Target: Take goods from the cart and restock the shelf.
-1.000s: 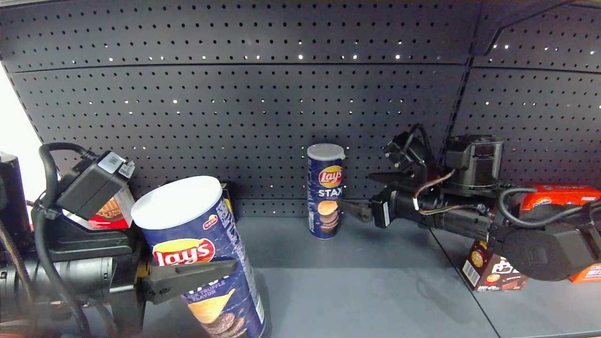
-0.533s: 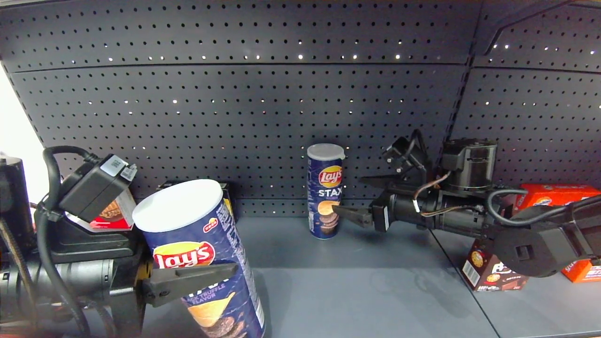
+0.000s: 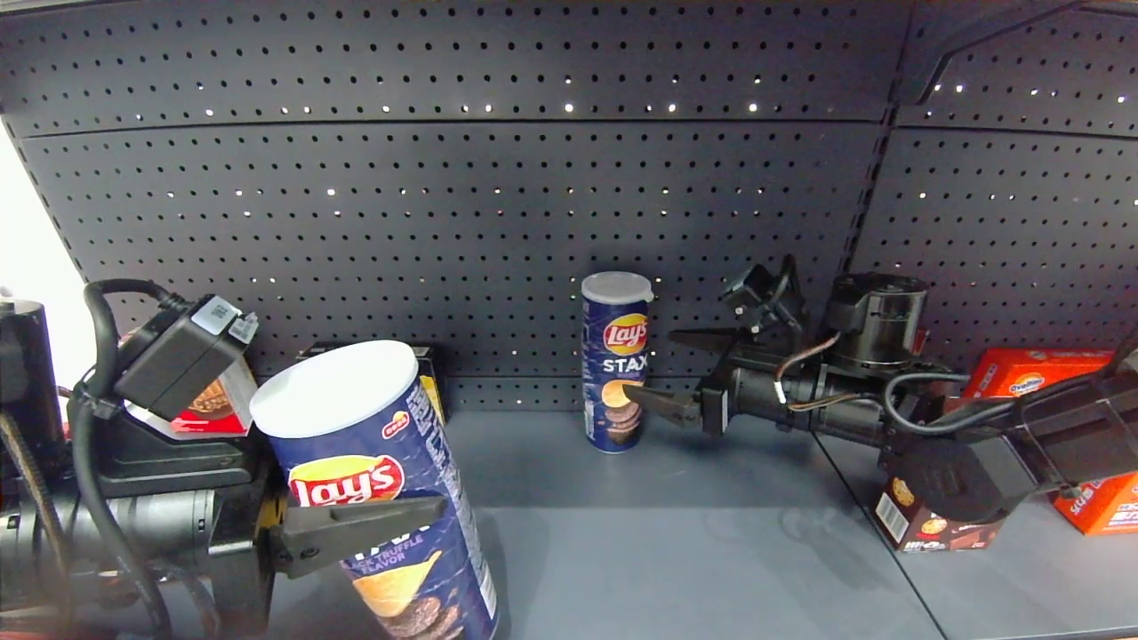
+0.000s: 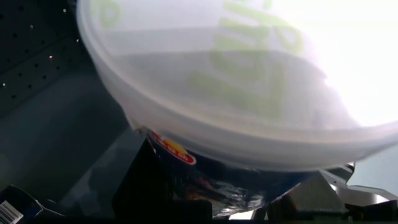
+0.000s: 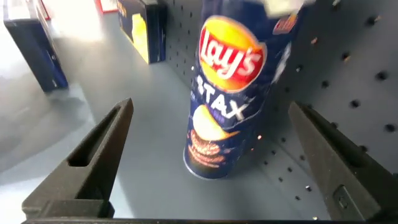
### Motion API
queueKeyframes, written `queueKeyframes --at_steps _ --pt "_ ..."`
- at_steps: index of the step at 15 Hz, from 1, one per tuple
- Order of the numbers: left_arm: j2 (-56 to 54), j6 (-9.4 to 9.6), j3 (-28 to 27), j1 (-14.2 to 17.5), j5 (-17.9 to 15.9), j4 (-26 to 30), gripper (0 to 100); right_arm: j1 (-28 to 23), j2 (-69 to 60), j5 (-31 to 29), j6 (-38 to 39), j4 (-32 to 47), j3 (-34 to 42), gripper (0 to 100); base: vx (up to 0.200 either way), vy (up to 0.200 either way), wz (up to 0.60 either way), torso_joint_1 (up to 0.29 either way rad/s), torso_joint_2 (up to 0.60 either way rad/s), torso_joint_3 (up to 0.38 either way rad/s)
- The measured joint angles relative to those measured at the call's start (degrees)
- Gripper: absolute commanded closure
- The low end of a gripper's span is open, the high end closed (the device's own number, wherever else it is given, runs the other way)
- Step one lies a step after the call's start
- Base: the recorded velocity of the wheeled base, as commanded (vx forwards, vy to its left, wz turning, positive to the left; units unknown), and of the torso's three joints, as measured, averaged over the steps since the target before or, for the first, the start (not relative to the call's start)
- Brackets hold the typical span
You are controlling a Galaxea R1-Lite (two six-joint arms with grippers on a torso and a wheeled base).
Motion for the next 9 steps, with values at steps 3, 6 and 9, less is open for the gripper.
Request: queueKeyframes --at_steps 3,6,9 --pt "0.2 0.01 0.3 0.0 -0.7 0.0 100 0.0 0.9 0.1 0.2 0.4 0.0 0 0.000 0.000 0.00 0.000 0.00 0.000" --pt "0.5 0.11 0.4 0.0 -0.8 0.0 100 -0.1 1.9 0.1 0.3 0.5 -0.2 0 0.000 0.000 0.00 0.000 0.00 0.000" --pt "0.5 0.09 0.3 0.0 -0.8 0.0 100 0.1 3.4 0.1 0.3 0.5 -1.0 0 0.000 0.000 0.00 0.000 0.00 0.000"
